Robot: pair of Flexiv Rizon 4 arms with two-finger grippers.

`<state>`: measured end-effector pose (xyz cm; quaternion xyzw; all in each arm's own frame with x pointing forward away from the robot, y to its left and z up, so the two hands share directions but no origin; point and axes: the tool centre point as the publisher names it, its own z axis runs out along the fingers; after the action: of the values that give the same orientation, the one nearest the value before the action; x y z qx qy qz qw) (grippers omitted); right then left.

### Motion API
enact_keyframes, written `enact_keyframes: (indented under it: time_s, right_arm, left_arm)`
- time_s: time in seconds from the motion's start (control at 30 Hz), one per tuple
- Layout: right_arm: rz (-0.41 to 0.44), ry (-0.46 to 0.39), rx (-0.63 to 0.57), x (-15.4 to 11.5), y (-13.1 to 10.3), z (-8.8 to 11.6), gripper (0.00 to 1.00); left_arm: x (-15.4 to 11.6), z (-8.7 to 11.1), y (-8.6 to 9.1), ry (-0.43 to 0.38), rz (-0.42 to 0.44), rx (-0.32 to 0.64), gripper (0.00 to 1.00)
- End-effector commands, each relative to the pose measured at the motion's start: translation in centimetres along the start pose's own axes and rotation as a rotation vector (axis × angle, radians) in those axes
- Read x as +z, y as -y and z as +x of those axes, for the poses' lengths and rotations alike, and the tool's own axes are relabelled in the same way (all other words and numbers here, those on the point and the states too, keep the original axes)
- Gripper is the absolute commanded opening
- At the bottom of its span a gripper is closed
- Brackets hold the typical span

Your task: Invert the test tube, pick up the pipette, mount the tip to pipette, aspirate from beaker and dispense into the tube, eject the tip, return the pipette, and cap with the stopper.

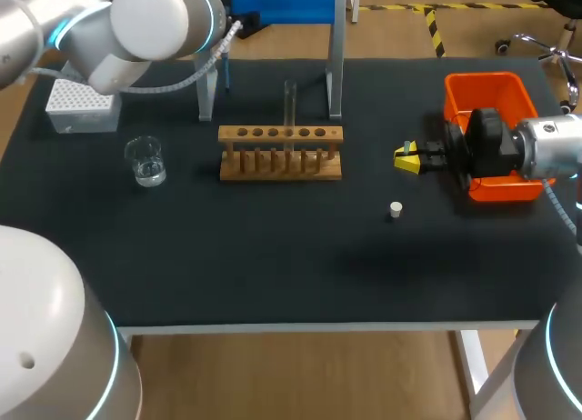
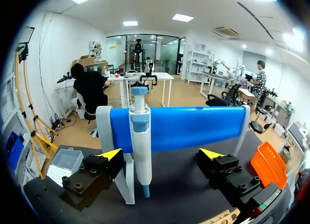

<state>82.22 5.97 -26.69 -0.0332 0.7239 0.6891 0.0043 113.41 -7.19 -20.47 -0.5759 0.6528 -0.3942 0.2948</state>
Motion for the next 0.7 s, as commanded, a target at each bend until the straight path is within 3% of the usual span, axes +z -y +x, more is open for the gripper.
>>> enact_keyframes:
  time_s: [0.03,0.7]
  right_arm:
    - [0.001,-0.004,0.0,-0.1,0.0,-0.1,0.0]
    - [0.001,-0.004,0.0,-0.1,0.0,-0.1,0.0]
  left_arm:
    - [0.0,0.3,-0.1,0.022,0.006,-0.01,1.0]
    - [1.0,-0.6,1.0,0.065,0.033,-0.022,1.0]
